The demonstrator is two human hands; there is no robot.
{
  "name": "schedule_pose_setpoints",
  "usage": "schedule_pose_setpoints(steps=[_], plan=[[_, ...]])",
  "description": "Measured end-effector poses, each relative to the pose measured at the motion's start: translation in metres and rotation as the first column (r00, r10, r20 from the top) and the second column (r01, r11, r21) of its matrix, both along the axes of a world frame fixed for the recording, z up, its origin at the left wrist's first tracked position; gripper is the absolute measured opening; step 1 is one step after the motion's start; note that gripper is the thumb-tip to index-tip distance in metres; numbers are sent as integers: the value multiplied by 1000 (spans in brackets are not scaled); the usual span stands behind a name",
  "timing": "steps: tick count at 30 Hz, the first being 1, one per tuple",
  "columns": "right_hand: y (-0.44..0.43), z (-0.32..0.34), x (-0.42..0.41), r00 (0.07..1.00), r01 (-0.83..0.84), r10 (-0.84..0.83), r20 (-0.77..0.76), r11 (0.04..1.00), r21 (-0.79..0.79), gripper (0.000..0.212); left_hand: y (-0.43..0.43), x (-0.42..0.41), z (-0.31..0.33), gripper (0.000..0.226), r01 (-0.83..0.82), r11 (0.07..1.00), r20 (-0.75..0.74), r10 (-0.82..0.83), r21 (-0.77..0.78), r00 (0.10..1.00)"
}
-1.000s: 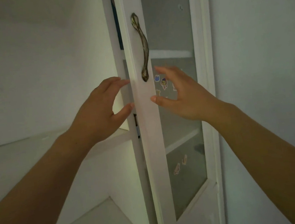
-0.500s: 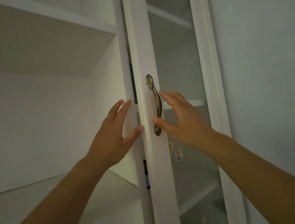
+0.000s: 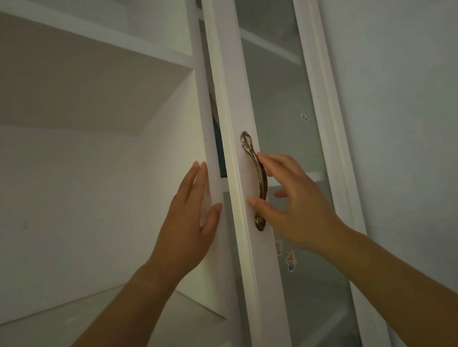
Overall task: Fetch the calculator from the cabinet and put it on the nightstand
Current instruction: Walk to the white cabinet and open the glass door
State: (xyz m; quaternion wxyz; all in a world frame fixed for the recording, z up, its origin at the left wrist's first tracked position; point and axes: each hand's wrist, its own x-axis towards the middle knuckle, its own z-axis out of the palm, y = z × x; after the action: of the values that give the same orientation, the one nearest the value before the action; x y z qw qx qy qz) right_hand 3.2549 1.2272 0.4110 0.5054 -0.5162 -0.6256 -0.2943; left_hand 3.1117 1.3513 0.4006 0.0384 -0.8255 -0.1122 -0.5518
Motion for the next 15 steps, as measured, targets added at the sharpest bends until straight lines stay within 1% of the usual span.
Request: schedule_pose_setpoints(steps=[6, 11, 15], plan=[[1, -2, -3, 997, 12, -12, -78, 1000, -3, 66, 1, 5, -2, 61, 53, 999, 14, -53, -1, 998], [4, -4, -5, 984, -44, 47, -170, 999, 22, 63, 5, 4, -1, 63, 85, 996, 13, -85, -11, 996], [5, -3, -9, 979, -52, 60, -194, 998, 43, 61, 8, 4, -1, 59, 102, 995, 22, -102, -1, 995]])
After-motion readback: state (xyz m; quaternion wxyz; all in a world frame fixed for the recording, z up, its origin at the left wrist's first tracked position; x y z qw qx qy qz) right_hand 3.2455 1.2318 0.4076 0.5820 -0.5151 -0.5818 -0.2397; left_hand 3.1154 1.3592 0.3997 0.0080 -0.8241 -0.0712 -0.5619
